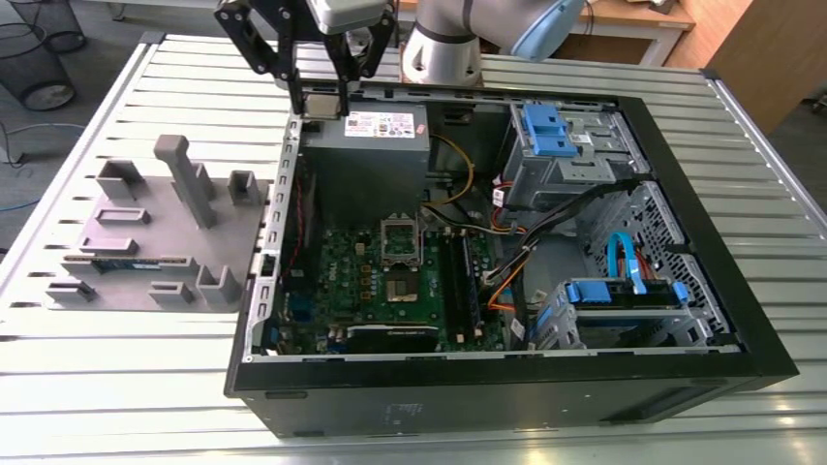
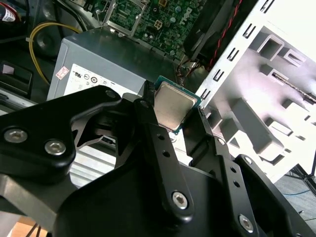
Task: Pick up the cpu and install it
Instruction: 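Pick up the cpu and move it towards the insertion slot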
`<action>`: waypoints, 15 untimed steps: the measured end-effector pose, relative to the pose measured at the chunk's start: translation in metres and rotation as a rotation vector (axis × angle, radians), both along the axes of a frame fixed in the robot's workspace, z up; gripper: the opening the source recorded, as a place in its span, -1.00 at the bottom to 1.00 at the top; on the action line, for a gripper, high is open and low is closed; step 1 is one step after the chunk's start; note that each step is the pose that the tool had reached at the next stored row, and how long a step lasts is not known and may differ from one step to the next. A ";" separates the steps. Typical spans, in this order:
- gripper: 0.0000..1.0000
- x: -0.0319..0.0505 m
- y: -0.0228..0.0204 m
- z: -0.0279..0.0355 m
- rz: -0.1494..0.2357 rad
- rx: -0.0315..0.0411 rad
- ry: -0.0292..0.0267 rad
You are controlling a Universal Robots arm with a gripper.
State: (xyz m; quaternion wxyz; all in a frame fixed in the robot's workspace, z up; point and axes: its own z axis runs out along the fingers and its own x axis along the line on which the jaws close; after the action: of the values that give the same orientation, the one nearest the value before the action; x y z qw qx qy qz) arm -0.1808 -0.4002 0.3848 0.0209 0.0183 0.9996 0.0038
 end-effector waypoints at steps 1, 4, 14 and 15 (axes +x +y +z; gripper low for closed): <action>-0.06 0.0002 0.0000 0.0000 0.000 0.0000 0.0000; -0.06 0.0007 0.0000 0.0000 0.000 0.0000 -0.0001; -0.06 0.0045 0.0000 0.0000 0.000 0.0000 0.0000; -0.06 0.0047 0.0000 0.0000 0.000 0.0000 -0.0001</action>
State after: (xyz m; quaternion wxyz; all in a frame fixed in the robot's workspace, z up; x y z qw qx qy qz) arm -0.1761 -0.4002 0.3847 0.0210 0.0183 0.9996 0.0038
